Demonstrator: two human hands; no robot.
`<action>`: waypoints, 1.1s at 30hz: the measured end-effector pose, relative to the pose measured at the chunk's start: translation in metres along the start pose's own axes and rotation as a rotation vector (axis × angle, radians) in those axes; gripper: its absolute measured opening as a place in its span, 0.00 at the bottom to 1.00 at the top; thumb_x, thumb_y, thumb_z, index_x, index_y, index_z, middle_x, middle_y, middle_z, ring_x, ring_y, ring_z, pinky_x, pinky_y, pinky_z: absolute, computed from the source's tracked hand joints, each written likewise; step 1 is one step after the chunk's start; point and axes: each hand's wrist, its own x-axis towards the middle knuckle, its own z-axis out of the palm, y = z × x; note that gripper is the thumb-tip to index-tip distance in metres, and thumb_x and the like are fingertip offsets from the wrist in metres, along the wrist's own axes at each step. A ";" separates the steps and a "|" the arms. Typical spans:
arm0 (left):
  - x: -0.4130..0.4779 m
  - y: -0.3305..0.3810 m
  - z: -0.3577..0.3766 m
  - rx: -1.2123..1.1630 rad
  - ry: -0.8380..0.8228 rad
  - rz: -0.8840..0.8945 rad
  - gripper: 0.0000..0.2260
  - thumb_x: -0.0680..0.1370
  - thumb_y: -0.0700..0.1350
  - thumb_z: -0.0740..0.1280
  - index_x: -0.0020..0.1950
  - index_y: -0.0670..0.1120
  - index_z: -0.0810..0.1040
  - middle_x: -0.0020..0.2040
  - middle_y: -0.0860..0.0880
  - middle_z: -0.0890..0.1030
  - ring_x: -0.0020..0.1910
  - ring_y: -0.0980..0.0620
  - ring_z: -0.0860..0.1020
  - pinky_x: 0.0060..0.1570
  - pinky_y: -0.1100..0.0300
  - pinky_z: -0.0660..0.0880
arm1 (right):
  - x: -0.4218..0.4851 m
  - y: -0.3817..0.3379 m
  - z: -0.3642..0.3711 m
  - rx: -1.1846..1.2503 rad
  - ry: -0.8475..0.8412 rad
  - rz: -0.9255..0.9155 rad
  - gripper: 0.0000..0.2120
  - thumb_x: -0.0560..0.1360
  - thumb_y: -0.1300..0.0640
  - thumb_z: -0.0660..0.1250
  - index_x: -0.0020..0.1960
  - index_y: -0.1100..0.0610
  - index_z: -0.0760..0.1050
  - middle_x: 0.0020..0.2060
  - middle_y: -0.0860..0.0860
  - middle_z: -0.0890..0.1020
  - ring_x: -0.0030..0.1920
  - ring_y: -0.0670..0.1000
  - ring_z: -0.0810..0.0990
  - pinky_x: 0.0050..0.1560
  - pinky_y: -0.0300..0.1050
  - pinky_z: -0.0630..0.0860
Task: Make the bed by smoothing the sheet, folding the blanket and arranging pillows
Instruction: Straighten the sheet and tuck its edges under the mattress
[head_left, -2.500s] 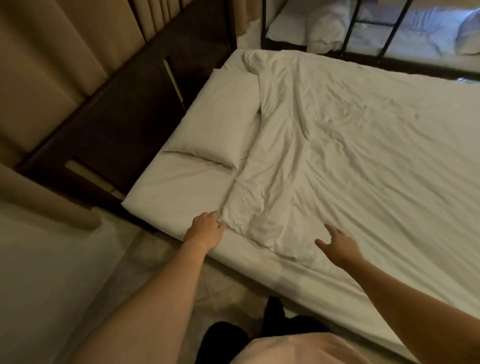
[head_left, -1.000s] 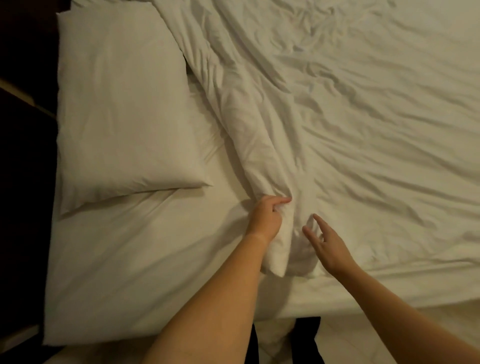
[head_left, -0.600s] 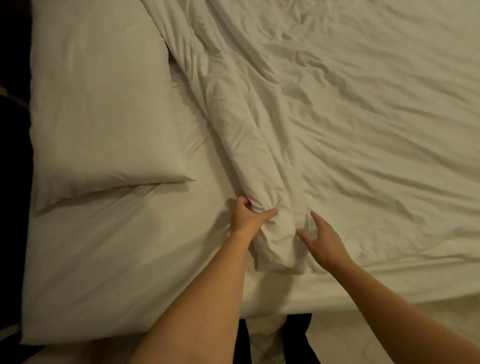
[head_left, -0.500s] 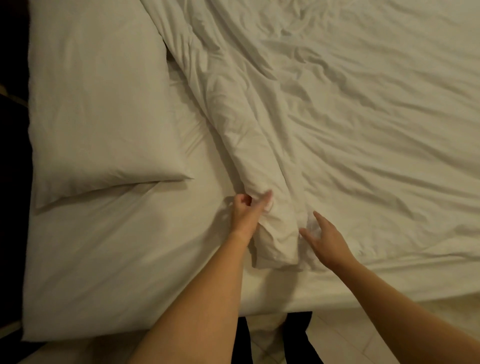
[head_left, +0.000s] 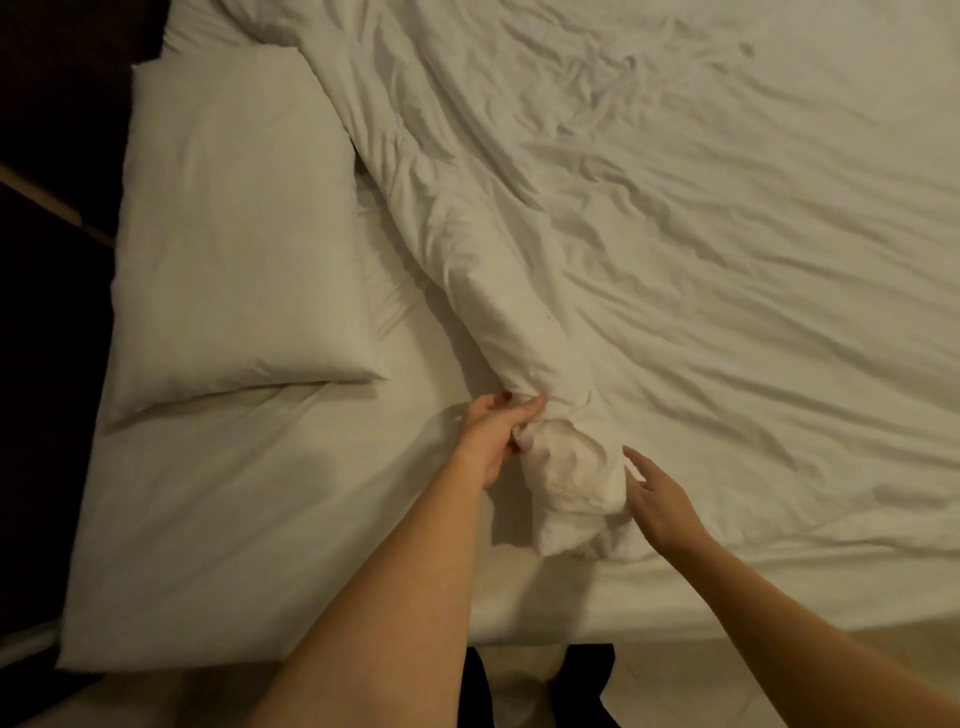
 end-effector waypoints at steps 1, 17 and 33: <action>-0.001 0.001 0.003 0.000 -0.014 -0.019 0.38 0.59 0.51 0.86 0.65 0.42 0.78 0.55 0.45 0.86 0.50 0.48 0.85 0.45 0.54 0.82 | -0.002 -0.004 -0.001 0.112 0.007 -0.011 0.24 0.81 0.38 0.58 0.73 0.47 0.71 0.69 0.45 0.76 0.68 0.52 0.75 0.64 0.49 0.73; -0.007 -0.023 -0.006 -0.021 0.008 -0.167 0.12 0.81 0.55 0.66 0.56 0.49 0.83 0.48 0.49 0.86 0.39 0.54 0.83 0.39 0.60 0.79 | -0.011 -0.030 -0.016 0.447 0.167 0.030 0.05 0.74 0.56 0.72 0.48 0.48 0.84 0.40 0.51 0.86 0.42 0.54 0.85 0.43 0.54 0.84; -0.033 0.030 -0.044 -0.002 0.362 0.133 0.15 0.71 0.41 0.80 0.55 0.43 0.82 0.50 0.44 0.86 0.49 0.45 0.85 0.50 0.49 0.83 | -0.013 -0.018 -0.054 0.361 0.270 -0.056 0.11 0.73 0.56 0.71 0.55 0.49 0.84 0.45 0.44 0.86 0.47 0.46 0.84 0.48 0.48 0.81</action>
